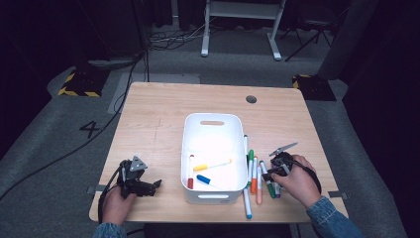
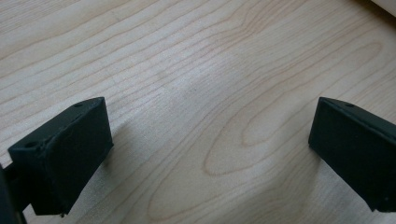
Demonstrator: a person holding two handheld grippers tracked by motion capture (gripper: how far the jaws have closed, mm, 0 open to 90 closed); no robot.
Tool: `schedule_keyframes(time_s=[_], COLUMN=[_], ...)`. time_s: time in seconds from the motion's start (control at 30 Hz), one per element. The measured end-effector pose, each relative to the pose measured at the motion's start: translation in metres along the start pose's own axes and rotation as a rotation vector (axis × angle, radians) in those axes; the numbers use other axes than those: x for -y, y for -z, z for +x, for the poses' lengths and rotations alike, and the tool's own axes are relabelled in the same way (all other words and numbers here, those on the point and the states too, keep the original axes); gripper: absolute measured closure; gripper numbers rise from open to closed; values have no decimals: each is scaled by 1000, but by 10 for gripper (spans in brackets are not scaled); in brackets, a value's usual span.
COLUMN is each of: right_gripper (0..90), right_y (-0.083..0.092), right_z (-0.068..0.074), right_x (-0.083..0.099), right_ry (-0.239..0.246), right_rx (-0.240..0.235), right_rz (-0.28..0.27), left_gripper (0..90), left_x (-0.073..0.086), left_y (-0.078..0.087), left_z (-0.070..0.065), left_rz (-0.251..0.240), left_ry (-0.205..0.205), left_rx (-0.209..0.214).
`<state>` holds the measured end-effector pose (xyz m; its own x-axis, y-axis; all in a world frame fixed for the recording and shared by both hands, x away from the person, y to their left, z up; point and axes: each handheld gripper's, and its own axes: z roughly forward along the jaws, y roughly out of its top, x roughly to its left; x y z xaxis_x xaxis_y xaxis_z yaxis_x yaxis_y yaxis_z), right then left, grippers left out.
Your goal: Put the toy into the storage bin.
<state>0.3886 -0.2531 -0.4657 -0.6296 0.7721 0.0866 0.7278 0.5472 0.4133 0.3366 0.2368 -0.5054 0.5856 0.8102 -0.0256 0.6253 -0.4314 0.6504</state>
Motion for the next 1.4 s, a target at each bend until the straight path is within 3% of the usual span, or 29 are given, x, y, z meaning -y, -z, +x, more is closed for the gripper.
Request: schedule_keyframes(time_s=[0.23,0.57,0.87,0.93,1.17,1.4], right_gripper=[668,714,768,769,770,770], right_y=[-1,0,2,3,6,19], right_z=[9,8,0,-3,-5,-7], right_x=[4,3,6,7,5,2], right_ry=[-4,-32,-108,-124,-153,-150], right_rx=[20,27,26,1,-7,-23], right_rz=[12,16,-2,-7,-31,-61], left_gripper=[0,0,0,0,0,0], left_x=[0,0,0,0,0,0], left_y=[0,0,0,0,0,0], left_z=[0,0,0,0,0,0], left_rz=[0,0,0,0,-1,0], left_ry=[0,-1,-1,-2,2,-1], left_rx=[2,0,-1,0,-1,-2])
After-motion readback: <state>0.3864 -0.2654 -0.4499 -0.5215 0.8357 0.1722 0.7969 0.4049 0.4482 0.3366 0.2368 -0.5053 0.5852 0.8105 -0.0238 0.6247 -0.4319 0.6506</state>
